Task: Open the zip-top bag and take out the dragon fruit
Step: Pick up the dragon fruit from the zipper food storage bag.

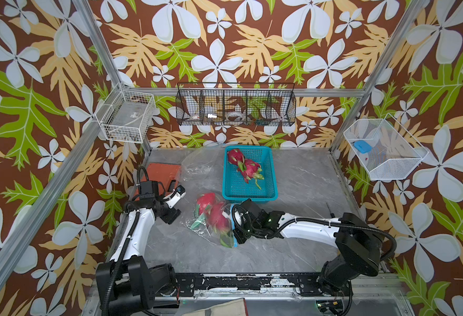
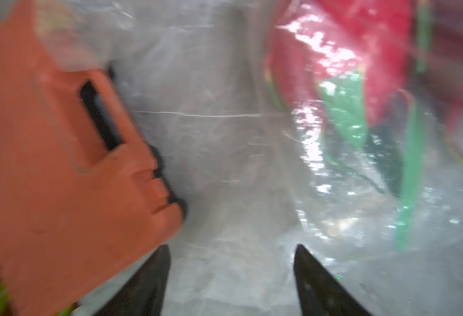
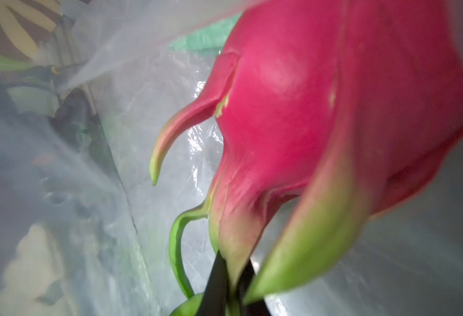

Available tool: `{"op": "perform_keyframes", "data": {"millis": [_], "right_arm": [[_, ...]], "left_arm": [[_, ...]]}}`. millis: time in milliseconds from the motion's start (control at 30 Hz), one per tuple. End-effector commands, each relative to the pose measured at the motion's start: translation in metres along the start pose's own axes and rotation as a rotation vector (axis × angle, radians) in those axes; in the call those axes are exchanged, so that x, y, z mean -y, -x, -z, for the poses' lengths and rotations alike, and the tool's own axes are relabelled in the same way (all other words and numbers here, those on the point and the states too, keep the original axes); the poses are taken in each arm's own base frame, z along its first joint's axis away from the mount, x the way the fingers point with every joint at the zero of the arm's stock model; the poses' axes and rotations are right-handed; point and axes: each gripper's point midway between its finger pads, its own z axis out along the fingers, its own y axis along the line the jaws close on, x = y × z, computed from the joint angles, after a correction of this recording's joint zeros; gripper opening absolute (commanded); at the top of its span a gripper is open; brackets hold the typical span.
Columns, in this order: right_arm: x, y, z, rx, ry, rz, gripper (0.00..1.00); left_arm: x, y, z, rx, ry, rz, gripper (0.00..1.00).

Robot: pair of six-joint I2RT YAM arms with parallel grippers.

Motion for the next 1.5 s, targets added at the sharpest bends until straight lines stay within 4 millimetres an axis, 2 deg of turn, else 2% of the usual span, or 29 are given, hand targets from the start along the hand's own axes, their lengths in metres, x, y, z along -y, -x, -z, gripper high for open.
{"op": "perform_keyframes", "data": {"millis": [0, 100, 200, 267, 367, 400, 533, 733, 833, 967, 1100, 1167, 1367, 1467], "right_arm": [[-0.002, 0.014, -0.004, 0.050, 0.009, 0.004, 0.00], [0.000, 0.013, -0.004, 0.053, 0.005, -0.007, 0.00], [-0.001, 0.012, -0.003, 0.059, 0.007, -0.014, 0.00], [-0.002, 0.014, -0.002, 0.064, 0.013, -0.018, 0.00], [-0.006, 0.020, 0.003, 0.083, 0.022, -0.013, 0.00], [-0.007, 0.022, 0.005, 0.091, 0.023, -0.011, 0.00], [-0.011, 0.025, 0.010, 0.105, 0.035, -0.001, 0.00], [-0.016, 0.027, 0.019, 0.112, 0.051, 0.000, 0.00], [-0.017, 0.024, 0.024, 0.113, 0.055, -0.008, 0.00], [-0.015, 0.020, 0.032, 0.140, 0.067, -0.038, 0.00], [-0.030, 0.020, 0.046, 0.175, 0.169, -0.040, 0.00], [-0.037, 0.015, 0.053, 0.155, 0.200, -0.024, 0.00], [-0.039, -0.016, 0.068, 0.055, 0.267, -0.046, 0.00], [-0.055, -0.029, 0.077, 0.009, 0.362, -0.042, 0.00]], "left_arm": [[0.038, -0.013, -0.010, -0.048, -0.181, 0.062, 0.89], [0.039, -0.010, -0.022, -0.042, -0.204, 0.080, 0.86], [0.035, -0.004, -0.033, -0.027, -0.210, 0.093, 0.66], [0.032, 0.001, -0.037, -0.024, -0.205, 0.100, 0.43], [0.022, 0.009, -0.030, -0.010, -0.167, 0.079, 0.07], [0.019, 0.009, -0.027, -0.008, -0.142, 0.055, 0.00], [-0.001, 0.001, -0.018, -0.031, 0.020, -0.065, 0.00], [-0.033, -0.026, -0.019, -0.132, 0.250, -0.186, 0.00], [-0.043, -0.037, -0.021, -0.171, 0.310, -0.214, 0.00], [-0.054, -0.042, -0.019, -0.186, 0.353, -0.202, 0.00], [-0.070, -0.046, -0.016, -0.207, 0.418, -0.207, 0.00], [-0.076, -0.047, -0.016, -0.218, 0.442, -0.214, 0.00], [-0.088, -0.036, -0.009, -0.196, 0.481, -0.191, 0.00], [-0.090, -0.036, -0.008, -0.197, 0.495, -0.192, 0.00]]}}
